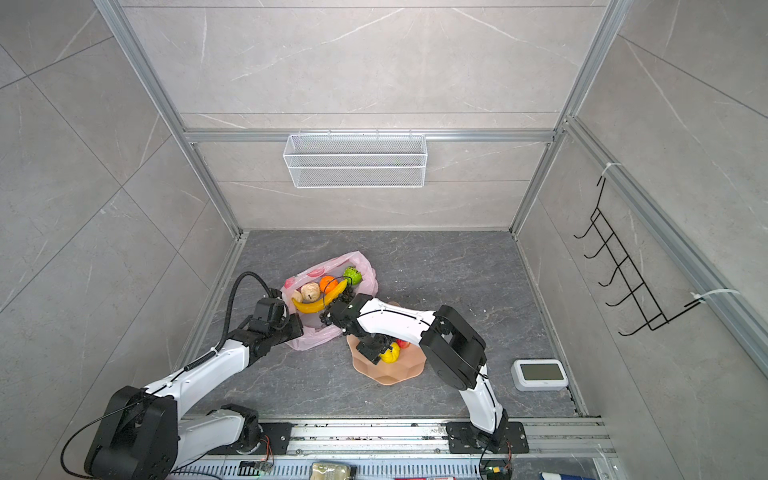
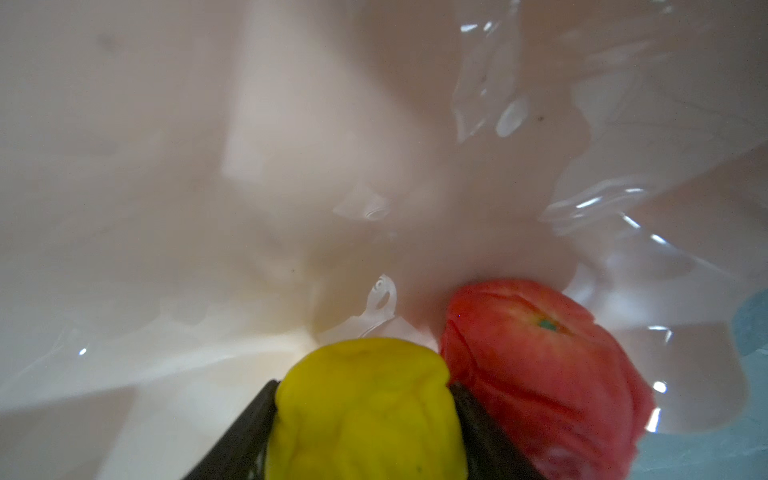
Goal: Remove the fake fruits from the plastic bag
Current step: 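Open the right gripper to drop the lemon beside the apple, then reach the right gripper into the bag while the left gripper shifts its bag hold farther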
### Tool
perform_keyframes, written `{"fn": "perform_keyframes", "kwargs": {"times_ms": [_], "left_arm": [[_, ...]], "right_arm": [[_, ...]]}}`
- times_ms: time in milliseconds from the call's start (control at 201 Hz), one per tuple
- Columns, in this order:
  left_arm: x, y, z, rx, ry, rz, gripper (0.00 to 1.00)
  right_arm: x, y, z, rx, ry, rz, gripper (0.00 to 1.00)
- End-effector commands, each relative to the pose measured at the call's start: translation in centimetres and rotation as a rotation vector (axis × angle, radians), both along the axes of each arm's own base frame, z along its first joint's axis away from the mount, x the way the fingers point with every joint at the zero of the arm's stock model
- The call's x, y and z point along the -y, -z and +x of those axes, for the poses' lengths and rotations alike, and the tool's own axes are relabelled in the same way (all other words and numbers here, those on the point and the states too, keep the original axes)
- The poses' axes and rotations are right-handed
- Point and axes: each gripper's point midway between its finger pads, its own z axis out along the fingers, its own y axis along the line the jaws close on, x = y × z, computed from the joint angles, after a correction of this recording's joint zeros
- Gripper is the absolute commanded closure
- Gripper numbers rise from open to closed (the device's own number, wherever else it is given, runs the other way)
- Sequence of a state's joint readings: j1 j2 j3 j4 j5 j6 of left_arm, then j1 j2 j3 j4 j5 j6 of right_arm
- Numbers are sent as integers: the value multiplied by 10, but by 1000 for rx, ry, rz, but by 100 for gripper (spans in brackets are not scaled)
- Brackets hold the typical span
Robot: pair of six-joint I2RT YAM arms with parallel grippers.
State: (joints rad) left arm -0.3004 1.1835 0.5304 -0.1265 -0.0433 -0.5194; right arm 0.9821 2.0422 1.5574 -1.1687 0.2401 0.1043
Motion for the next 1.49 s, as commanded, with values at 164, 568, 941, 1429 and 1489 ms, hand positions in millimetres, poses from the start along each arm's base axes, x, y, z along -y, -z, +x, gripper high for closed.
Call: {"fn": "perform_keyframes", "kwargs": {"times_ms": [164,568,941,1429,1489], "left_arm": [[-1,-8,6,45,11,11,90],[-1,-8,6,44,12,12,90],[3,-5,1,28,0,-32,91],[-15,-25,-32,-63,-146,-72,47],[-21,-34,-34,-52,-169,-52,43]], "right_arm": [[2,-3,2,-4,-15,-21,28],[-9,-15,7,32,10,42,27],[-37,-82,28,211,99,295,25],[-115,-153,88,483,325,795,31],[-115,-155,97,510,354,808,31]]}}
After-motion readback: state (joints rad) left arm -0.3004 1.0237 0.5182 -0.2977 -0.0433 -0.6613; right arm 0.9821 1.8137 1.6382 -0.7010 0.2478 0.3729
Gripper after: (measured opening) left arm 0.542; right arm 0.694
